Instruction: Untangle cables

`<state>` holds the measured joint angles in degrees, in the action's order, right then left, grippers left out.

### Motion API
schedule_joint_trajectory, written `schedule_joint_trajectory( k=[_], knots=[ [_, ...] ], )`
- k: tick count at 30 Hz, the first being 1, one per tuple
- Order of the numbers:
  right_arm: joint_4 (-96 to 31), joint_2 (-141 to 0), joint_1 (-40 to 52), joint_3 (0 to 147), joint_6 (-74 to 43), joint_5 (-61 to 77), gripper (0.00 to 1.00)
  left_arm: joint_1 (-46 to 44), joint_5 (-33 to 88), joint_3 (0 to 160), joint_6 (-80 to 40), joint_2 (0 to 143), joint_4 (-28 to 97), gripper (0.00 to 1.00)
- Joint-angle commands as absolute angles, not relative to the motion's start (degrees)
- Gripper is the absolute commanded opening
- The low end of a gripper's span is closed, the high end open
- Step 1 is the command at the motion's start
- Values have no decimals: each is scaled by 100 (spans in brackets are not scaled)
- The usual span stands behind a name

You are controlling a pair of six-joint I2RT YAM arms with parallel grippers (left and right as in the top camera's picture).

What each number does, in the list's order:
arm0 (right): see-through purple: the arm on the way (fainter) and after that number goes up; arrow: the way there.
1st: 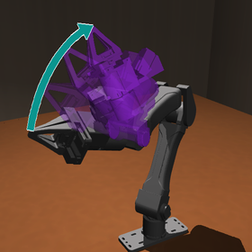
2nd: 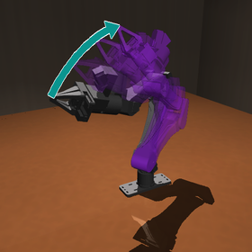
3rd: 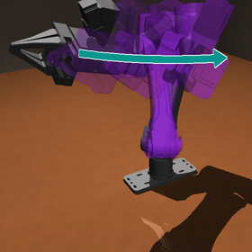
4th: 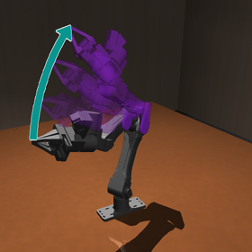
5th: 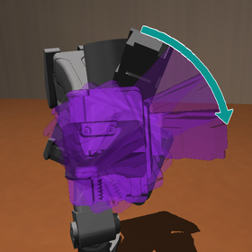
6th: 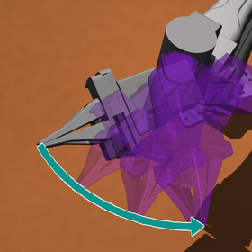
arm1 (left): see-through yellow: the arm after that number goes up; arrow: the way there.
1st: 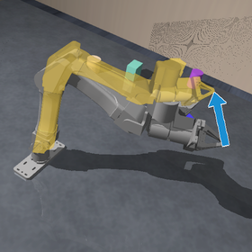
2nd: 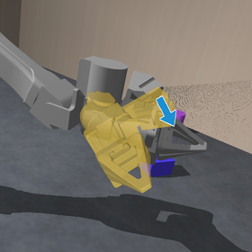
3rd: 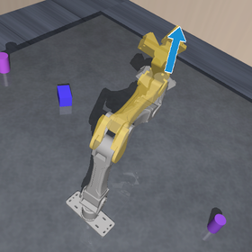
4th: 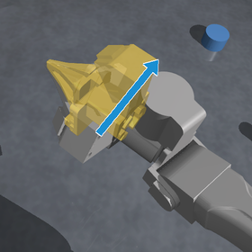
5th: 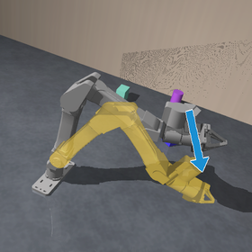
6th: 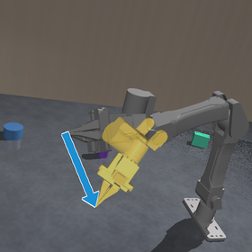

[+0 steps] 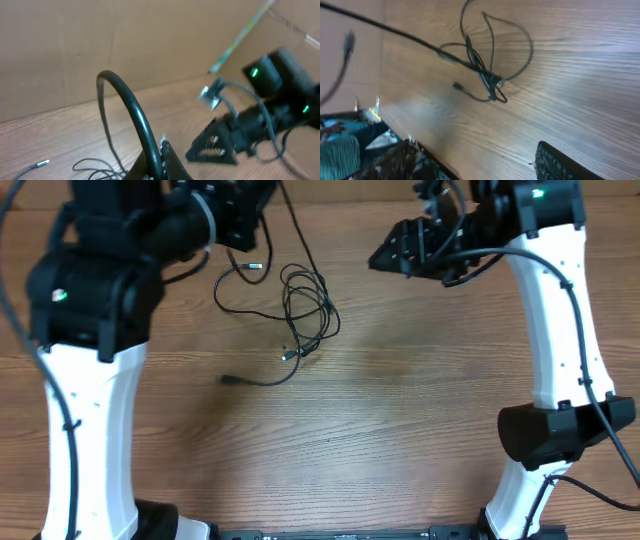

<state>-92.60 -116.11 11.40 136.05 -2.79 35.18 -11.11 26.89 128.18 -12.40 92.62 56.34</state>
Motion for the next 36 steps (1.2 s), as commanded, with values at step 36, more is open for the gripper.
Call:
schedule_joint_trajectory(
  k=[36],
  knots=[
    [-5494, -11719, 3734, 10829, -165, 3048, 72, 567, 3712, 12842, -3050, 8576, 4932, 4]
  ],
)
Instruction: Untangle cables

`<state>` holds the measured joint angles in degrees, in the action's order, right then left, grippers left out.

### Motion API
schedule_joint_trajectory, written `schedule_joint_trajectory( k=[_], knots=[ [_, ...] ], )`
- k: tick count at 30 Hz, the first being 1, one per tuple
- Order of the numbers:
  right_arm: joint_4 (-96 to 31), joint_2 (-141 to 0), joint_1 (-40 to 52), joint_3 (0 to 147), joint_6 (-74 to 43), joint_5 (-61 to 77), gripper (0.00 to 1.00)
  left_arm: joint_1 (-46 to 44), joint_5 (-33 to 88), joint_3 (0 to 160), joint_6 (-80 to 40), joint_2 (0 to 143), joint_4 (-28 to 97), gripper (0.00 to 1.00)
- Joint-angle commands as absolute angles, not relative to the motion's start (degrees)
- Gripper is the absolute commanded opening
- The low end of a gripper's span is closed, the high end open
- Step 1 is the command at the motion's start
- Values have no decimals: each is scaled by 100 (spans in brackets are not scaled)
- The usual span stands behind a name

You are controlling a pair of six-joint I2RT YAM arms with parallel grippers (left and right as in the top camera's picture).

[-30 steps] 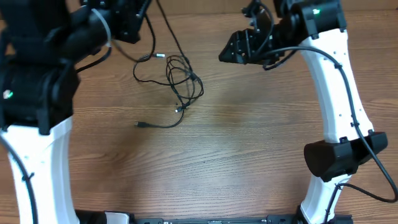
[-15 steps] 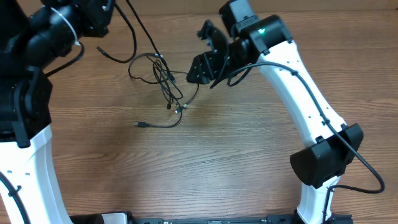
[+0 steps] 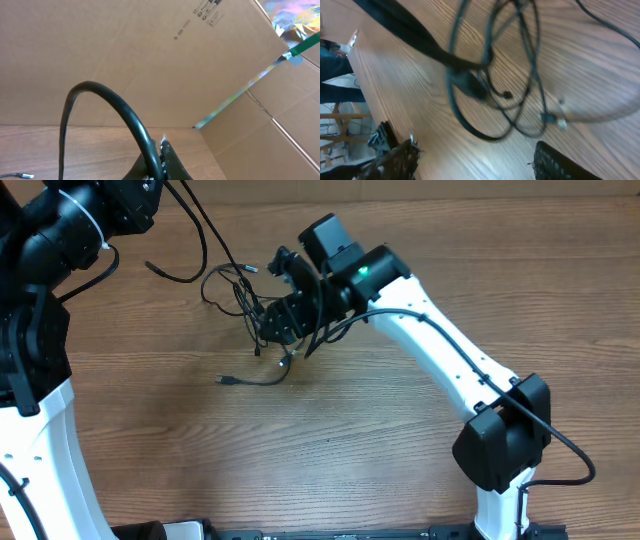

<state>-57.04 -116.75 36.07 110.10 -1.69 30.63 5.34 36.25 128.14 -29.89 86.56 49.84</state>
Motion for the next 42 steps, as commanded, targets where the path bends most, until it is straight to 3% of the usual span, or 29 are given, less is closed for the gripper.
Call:
schedule_joint_trajectory(
  k=[1, 7, 9, 10, 13, 18, 27, 32, 37, 42],
  knots=[
    [-5297, -11719, 3785, 10739, -165, 3046, 72, 567, 3712, 12842, -3063, 8576, 4923, 4],
    [-4554, -11876, 3927, 10501, -169, 2523, 61, 567, 3712, 12842, -3201, 8576, 4807, 4],
    [-4545, -11955, 3927, 10501, -169, 2086, 42, 613, 3712, 12842, -3297, 8576, 4753, 4],
    [-4582, -11963, 3924, 10499, -169, 1881, 24, 657, 3712, 12842, -3361, 8576, 4744, 4],
    [-4700, -11963, 3894, 10501, -169, 1356, 4, 910, 3723, 12842, -3564, 8576, 4731, 4],
    [-5006, -11944, 3732, 10516, -574, 1100, 4, 1457, 4171, 12840, -3771, 8576, 4737, 4],
    [-5179, -11251, 3070, 10866, -552, 2641, 4, 1575, 5247, 12840, -3776, 8680, 4698, 4],
    [-5280, -10661, 2613, 10947, -578, 2689, 4, 1575, 5774, 12840, -4613, 8687, 3564, 4],
    [-6025, -10654, 2324, 10927, -1505, 1450, 4, 1581, 5885, 12842, -5502, 8676, 2250, 4],
    [-6923, -10652, 1844, 10906, -2480, -353, 4, 1640, 5553, 12842, -5734, 8676, 2008, 4]
  ],
)
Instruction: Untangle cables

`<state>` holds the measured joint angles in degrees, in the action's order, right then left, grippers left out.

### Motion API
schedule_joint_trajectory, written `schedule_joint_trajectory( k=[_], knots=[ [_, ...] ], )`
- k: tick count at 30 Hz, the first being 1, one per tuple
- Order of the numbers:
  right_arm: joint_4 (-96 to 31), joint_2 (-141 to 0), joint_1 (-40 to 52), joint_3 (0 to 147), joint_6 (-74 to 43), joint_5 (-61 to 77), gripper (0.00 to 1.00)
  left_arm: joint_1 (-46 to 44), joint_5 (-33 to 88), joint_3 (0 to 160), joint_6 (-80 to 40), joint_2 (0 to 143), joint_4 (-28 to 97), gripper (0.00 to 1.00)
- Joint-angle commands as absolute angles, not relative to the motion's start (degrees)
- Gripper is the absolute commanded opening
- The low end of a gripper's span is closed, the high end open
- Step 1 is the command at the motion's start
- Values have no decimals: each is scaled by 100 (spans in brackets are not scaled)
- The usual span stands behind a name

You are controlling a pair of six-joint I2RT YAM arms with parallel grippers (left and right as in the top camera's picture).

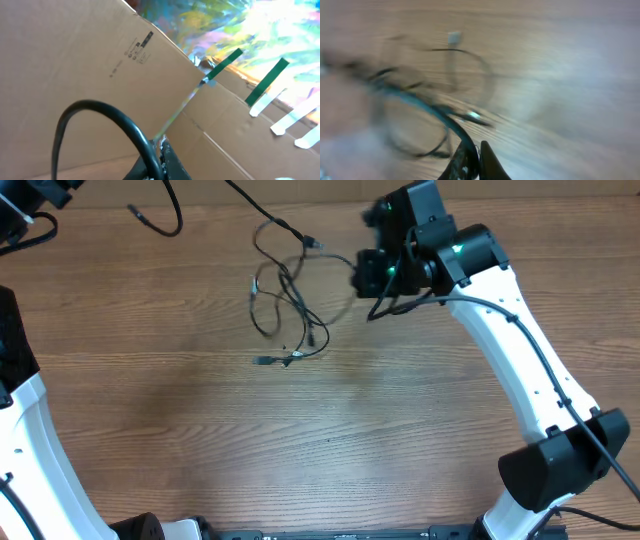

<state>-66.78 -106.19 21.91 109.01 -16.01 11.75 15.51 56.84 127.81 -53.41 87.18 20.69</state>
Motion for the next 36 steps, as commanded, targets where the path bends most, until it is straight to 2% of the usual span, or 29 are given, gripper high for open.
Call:
schedule_joint_trajectory(
  k=[1, 8, 13, 17, 24, 25, 26, 29, 31, 33, 36],
  knots=[
    [-7116, -10652, 1673, 10906, -2606, -650, 4, 1712, 5459, 12842, -5725, 8678, 2027, 4],
    [-7800, -10652, 353, 10903, -2700, -943, 4, 2530, 4974, 12840, -5393, 8678, 2613, 4],
    [-8060, -10652, -364, 10903, -2626, -869, 4, 2720, 4469, 12840, -4204, 8687, 4217, 4],
    [-8051, -10652, -419, 10903, -1800, 392, 4, 2563, 4045, 12833, -3400, 8689, 5312, 4],
    [-7601, -10652, -32, 10903, -506, 2899, 5, 1916, 4185, 12833, -2801, 8689, 5701, 4],
    [-7529, -10652, 58, 10903, -401, 3208, 8, 1815, 4200, 12833, -2801, 8689, 5701, 4],
    [-7369, -10652, 246, 10903, -257, 3662, 18, 1590, 4202, 12833, -2777, 8689, 5697, 4],
    [-7105, -10652, 604, 10903, -139, 3872, 37, 1306, 4200, 12833, -2709, 8689, 5660, 4],
    [-6895, -10652, 875, 10888, -141, 3872, 40, 1157, 4206, 12833, -2705, 8689, 5518, 4],
    [-6652, -10652, 1162, 10857, -139, 3872, 48, 1035, 4362, 12835, -2755, 8689, 5260, 4],
    [-6248, -10652, 1533, 10761, -141, 3876, 52, 884, 4764, 12833, -2851, 8694, 4886, 4]
  ],
)
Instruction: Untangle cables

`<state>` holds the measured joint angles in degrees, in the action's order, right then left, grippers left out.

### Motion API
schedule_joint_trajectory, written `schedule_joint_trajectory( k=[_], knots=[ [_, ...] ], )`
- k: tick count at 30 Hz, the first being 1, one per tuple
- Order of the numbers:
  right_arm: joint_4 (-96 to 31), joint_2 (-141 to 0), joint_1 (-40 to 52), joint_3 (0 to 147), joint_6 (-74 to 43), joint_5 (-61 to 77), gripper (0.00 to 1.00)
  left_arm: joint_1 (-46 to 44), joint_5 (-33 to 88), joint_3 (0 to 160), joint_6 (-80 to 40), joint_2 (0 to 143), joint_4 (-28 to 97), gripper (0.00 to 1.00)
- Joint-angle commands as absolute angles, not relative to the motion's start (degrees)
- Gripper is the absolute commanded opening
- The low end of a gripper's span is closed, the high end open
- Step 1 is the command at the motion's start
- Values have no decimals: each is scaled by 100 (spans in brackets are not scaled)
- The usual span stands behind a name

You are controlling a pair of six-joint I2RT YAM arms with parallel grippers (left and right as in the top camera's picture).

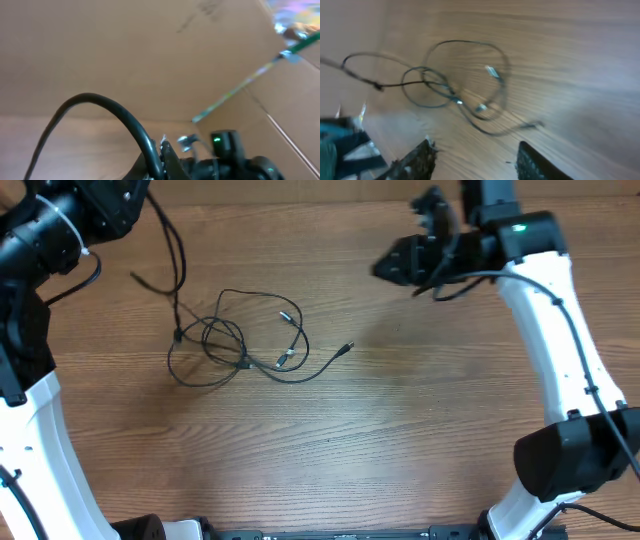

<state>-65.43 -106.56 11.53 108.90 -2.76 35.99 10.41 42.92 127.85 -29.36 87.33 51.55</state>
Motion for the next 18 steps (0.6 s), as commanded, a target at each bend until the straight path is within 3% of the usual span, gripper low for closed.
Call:
schedule_joint_trajectory(
  k=[1, 9, 14, 18],
  knots=[
    [-6141, -10652, 1625, 10731, -139, 3894, 53, 814, 4849, 12833, -2853, 8694, 4812, 4],
    [-5811, -10665, 1879, 10680, 633, 4947, 56, -99, 6095, 12833, -2941, 9122, 3981, 4],
    [-5677, -10665, 1846, 10680, 609, 4963, 59, -351, 7063, 12833, -5157, 9701, 1594, 4],
    [-5527, -10685, 1885, 10680, 432, 4952, 59, -567, 7142, 12833, -6123, 10016, 355, 4]
  ],
)
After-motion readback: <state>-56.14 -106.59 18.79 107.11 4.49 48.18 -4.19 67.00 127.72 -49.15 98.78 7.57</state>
